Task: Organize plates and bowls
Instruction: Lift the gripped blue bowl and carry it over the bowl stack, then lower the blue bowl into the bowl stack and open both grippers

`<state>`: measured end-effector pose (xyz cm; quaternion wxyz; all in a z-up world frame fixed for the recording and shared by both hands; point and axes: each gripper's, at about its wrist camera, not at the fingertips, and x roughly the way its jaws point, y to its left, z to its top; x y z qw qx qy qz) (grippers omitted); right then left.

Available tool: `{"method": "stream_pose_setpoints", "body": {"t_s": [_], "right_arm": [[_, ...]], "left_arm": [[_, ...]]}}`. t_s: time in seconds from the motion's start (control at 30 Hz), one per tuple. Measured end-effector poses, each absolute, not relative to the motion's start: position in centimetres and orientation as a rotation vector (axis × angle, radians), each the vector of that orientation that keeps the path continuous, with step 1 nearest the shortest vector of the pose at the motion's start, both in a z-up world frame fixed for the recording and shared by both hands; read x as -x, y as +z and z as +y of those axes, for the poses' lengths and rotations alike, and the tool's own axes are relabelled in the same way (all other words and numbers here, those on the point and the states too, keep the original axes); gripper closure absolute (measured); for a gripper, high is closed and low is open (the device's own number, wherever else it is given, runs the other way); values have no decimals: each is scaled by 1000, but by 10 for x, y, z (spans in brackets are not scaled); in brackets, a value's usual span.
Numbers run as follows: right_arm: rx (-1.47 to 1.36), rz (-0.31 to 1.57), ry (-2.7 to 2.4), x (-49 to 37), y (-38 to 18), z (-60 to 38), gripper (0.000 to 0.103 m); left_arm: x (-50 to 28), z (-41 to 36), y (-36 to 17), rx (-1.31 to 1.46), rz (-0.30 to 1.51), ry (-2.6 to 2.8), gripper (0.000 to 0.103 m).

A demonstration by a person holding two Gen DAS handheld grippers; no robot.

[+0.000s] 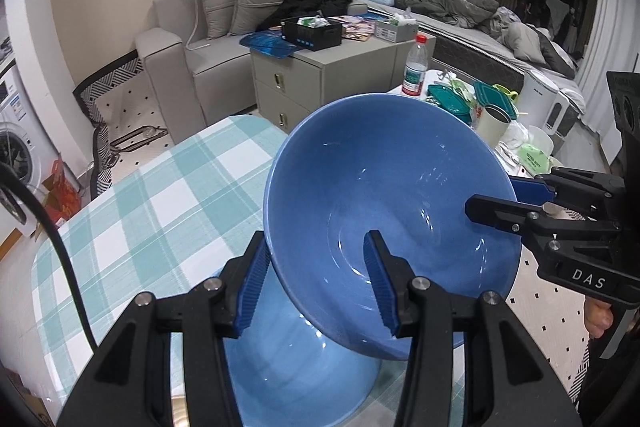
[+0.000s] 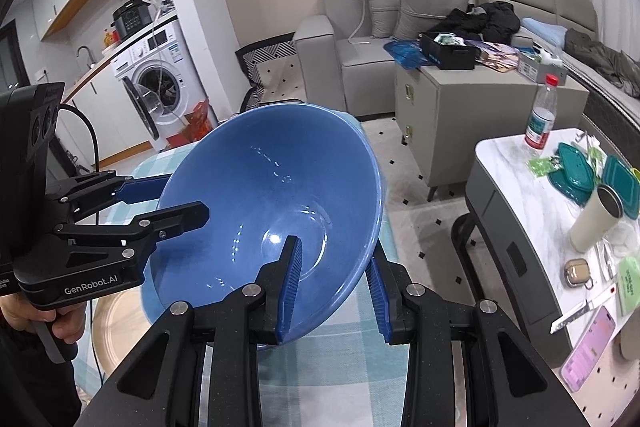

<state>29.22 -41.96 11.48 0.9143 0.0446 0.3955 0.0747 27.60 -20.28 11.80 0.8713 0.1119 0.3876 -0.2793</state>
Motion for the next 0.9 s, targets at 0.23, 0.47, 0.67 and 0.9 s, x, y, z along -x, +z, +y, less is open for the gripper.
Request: {"method": "stream_pose_setpoints", "body": {"t_s": [0.23, 0.47, 0.67, 0.9], "right_arm": [[-72, 811, 194, -295, 119, -400, 70], [-56, 810, 225, -298, 121, -382, 70], [-40, 823, 257, -300, 119, -366, 70], [-25, 849, 298, -306, 110, -343, 70]], "left_arm": [[-275, -182, 121, -213, 803, -545, 55], [-274, -164, 121, -200, 802, -517, 55], [-272, -146, 118, -187, 808, -488, 55], [-270, -125, 109, -173, 833, -448, 55]]}}
